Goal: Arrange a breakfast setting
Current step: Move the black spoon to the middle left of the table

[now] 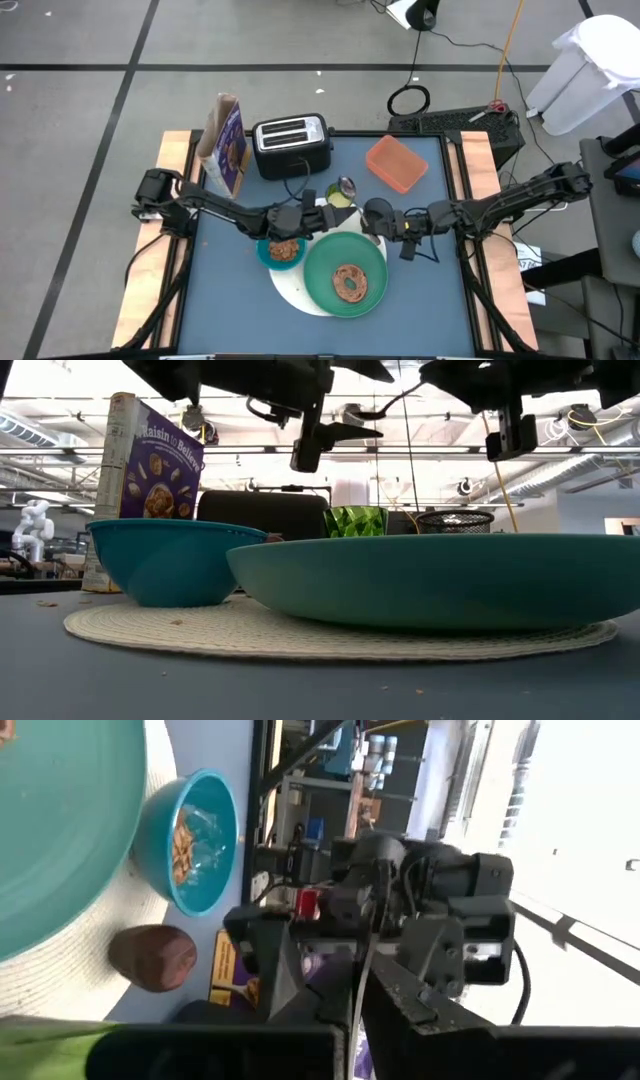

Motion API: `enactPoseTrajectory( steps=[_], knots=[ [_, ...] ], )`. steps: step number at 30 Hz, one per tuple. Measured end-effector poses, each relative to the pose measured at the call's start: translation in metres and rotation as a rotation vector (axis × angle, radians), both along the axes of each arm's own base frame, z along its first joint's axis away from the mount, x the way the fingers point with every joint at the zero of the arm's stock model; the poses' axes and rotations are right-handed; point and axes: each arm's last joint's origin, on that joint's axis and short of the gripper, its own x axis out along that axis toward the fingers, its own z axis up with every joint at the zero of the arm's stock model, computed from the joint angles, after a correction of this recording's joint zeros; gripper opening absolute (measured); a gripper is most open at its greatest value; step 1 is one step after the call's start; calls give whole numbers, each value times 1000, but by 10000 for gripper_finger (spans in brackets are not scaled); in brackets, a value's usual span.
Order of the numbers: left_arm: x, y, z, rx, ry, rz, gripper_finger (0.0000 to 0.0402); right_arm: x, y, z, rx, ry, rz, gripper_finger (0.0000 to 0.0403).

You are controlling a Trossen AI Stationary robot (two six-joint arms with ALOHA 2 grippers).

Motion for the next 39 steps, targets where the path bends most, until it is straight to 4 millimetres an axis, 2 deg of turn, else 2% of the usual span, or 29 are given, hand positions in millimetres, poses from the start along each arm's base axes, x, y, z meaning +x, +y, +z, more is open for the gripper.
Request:
enactPoseTrajectory(
  steps=[8,19,39],
  knots=[
    [1,4,1,6,-9,11,253,0,1,3,9,-27,24,10],
    [1,9,4,26,-30,24,202,3,4,-3,37,12,92,10],
    [1,9,4,29,-29,25,45,7,4,-4,40,-13,92,10]
  ],
)
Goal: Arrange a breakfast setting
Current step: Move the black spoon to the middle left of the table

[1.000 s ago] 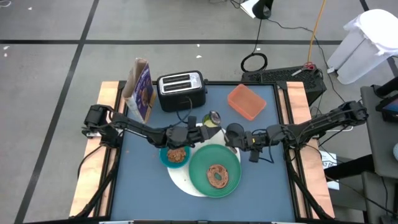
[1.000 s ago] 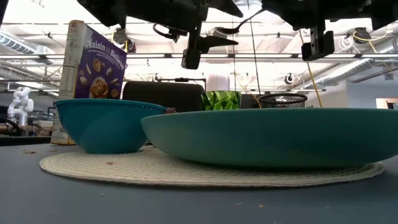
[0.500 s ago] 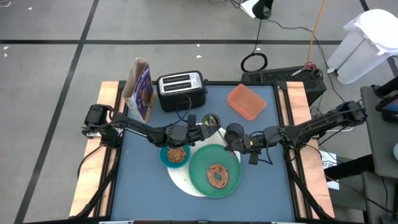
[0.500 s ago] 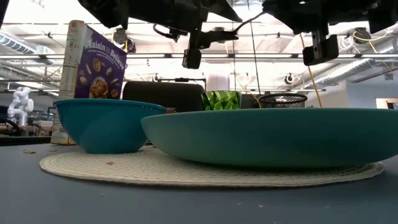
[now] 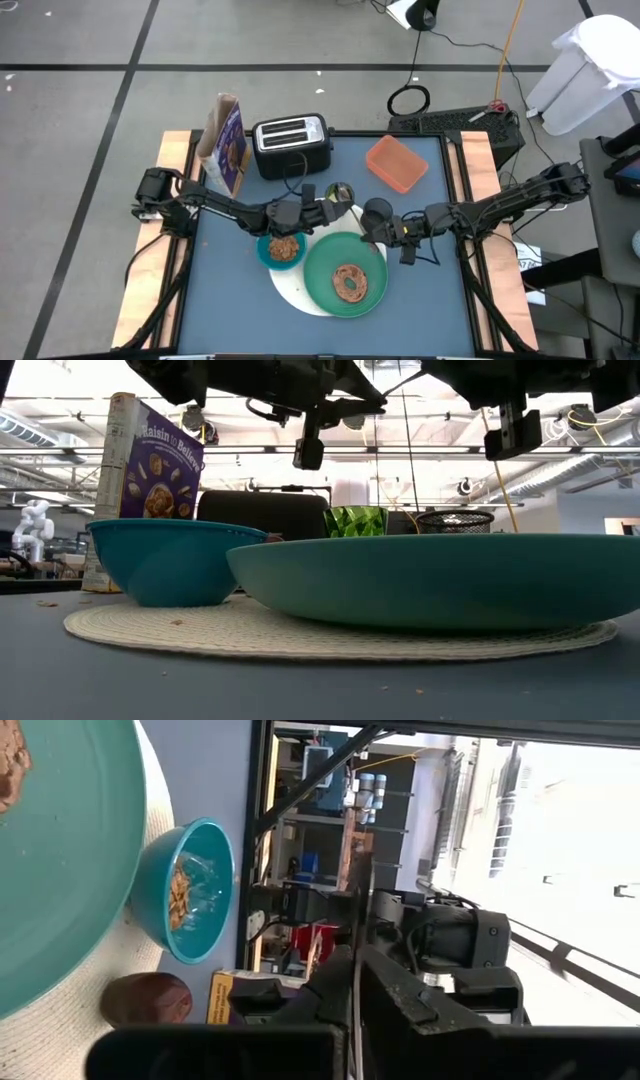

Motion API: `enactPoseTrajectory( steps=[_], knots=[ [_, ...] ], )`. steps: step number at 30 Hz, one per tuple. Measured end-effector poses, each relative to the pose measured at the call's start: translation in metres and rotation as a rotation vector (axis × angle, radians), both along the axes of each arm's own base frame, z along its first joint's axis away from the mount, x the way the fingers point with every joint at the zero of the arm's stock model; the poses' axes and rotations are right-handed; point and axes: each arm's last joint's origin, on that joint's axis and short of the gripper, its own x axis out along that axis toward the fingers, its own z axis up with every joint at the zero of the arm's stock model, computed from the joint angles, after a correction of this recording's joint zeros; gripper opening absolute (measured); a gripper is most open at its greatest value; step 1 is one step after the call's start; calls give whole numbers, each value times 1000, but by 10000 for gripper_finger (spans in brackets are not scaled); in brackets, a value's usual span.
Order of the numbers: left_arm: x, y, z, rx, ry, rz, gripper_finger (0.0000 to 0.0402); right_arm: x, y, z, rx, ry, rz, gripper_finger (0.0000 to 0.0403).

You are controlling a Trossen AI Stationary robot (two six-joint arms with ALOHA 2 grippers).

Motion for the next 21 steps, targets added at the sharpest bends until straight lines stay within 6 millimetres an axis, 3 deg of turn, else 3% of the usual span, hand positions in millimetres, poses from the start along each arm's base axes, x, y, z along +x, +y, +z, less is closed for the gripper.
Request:
enactPoseTrajectory(
  steps=[12,21],
  knots=[
    [0,0,2,0,-13,-2,25,0,0,-1,59,21,-6,38],
    [0,0,2,24,-2,-4,24,0,0,-1,129,30,-13,107]
  ],
)
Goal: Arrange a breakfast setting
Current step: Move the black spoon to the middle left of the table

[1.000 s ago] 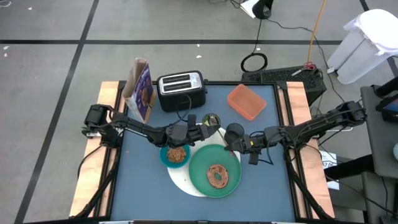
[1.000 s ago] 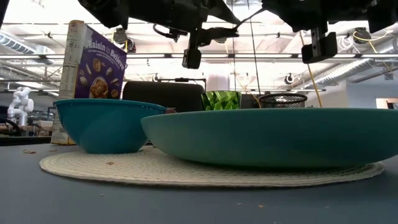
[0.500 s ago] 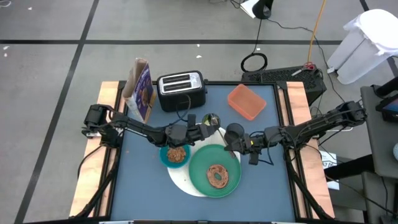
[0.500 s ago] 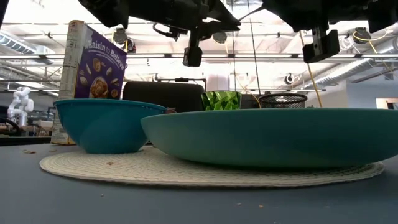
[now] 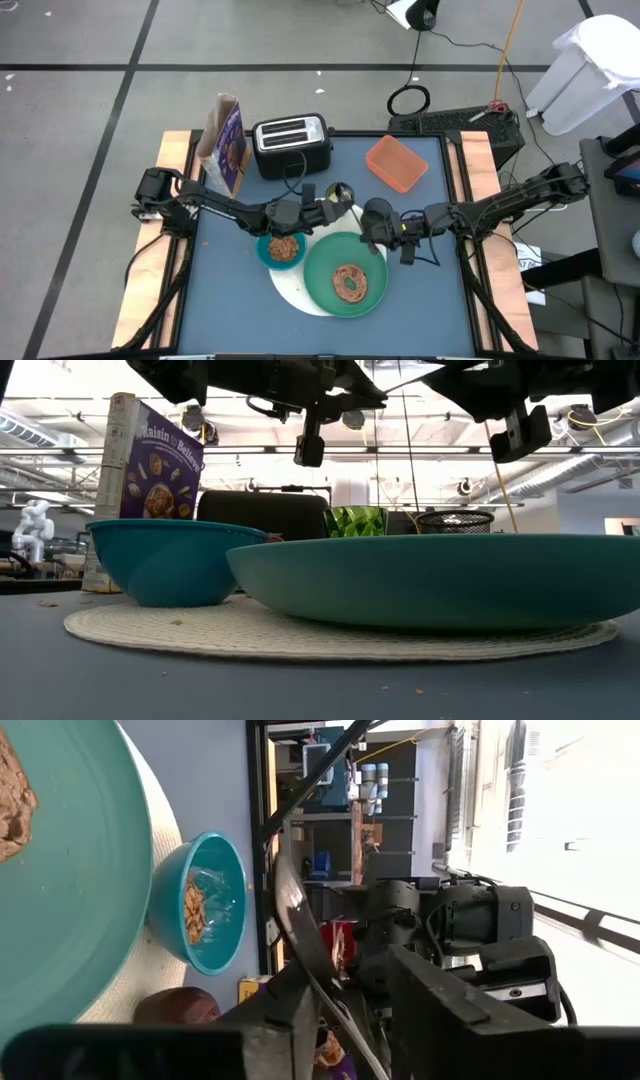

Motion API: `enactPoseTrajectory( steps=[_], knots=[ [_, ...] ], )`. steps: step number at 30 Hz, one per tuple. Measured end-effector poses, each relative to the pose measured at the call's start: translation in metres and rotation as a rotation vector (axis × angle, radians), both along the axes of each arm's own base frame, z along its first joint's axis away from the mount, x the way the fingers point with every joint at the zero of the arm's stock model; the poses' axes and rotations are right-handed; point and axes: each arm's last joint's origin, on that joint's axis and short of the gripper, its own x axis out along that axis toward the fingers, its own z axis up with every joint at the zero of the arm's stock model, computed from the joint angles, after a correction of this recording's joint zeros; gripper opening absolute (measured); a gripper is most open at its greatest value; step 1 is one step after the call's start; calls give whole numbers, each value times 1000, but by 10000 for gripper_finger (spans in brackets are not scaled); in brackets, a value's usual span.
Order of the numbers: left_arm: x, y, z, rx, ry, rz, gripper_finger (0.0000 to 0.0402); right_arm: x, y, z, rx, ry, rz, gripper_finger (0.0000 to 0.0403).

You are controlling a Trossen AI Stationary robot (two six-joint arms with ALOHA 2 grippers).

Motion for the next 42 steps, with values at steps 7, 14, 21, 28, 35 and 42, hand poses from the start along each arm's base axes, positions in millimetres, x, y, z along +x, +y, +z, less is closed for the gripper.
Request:
enactPoseTrajectory(
  steps=[7,14,21,28,35,42],
  knots=[
    [-1,1,3,38,10,-43,24,0,0,0,1,-1,1,138],
    [-15,8,27,130,61,-73,24,0,0,1,74,3,-5,141],
    [-51,12,57,141,217,-121,24,0,0,3,111,-10,-7,141],
    [-108,9,93,47,302,-273,24,0,0,4,112,-14,-9,141],
    [-167,-2,102,-92,476,-345,24,0,0,4,113,-20,-9,141],
    [-205,-11,79,-145,843,-339,24,0,0,5,206,-6,-15,141]
  ],
)
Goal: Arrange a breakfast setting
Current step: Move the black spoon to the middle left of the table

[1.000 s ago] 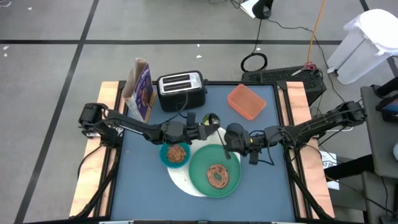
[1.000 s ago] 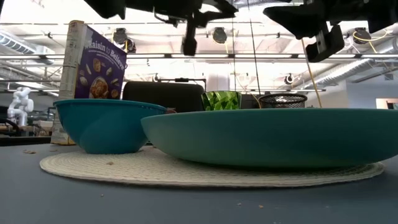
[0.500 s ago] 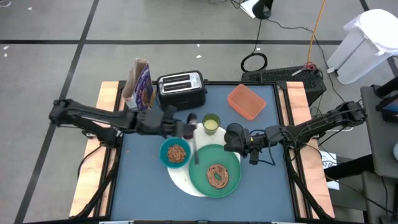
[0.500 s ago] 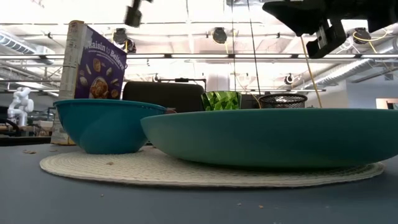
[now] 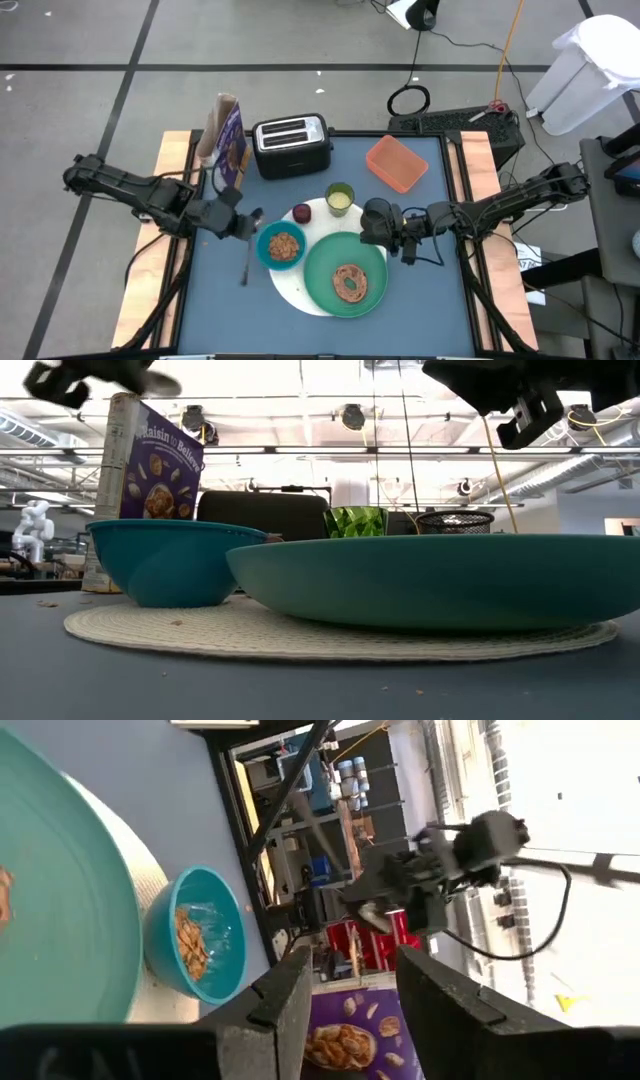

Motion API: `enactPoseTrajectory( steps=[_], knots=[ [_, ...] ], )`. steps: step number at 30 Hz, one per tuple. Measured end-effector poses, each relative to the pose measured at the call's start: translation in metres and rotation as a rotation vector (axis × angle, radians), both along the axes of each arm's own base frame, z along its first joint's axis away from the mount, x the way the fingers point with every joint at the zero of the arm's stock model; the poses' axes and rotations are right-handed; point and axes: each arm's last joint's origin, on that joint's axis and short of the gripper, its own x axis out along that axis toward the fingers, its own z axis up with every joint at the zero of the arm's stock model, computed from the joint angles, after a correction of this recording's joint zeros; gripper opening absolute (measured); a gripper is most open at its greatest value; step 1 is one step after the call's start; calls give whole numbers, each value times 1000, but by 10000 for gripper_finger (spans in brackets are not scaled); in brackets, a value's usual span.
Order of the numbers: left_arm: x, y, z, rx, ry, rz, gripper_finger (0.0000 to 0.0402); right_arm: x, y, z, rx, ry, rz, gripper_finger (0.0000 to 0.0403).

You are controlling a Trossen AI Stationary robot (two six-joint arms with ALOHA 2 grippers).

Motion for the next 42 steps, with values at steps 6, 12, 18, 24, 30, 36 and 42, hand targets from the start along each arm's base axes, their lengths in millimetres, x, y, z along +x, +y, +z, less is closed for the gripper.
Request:
enactPoseTrajectory(
  steps=[6,12,18,24,30,36,42],
  knots=[
    [-7,-5,-15,38,193,10,24,0,0,1,50,-5,-2,141],
    [-4,-6,-25,97,274,3,24,0,0,5,58,-36,-1,141],
    [-6,3,-23,136,285,-8,24,0,0,5,59,-41,-1,141],
    [-9,21,-27,211,364,-41,24,0,0,5,58,-41,-1,141],
    [-20,31,-71,91,345,-56,24,0,0,5,73,-37,-1,141],
    [-24,31,-121,-4,141,-26,24,0,0,5,74,-41,-5,141],
    [-29,32,-159,-45,73,18,24,0,0,6,75,-44,-5,141]
  ],
)
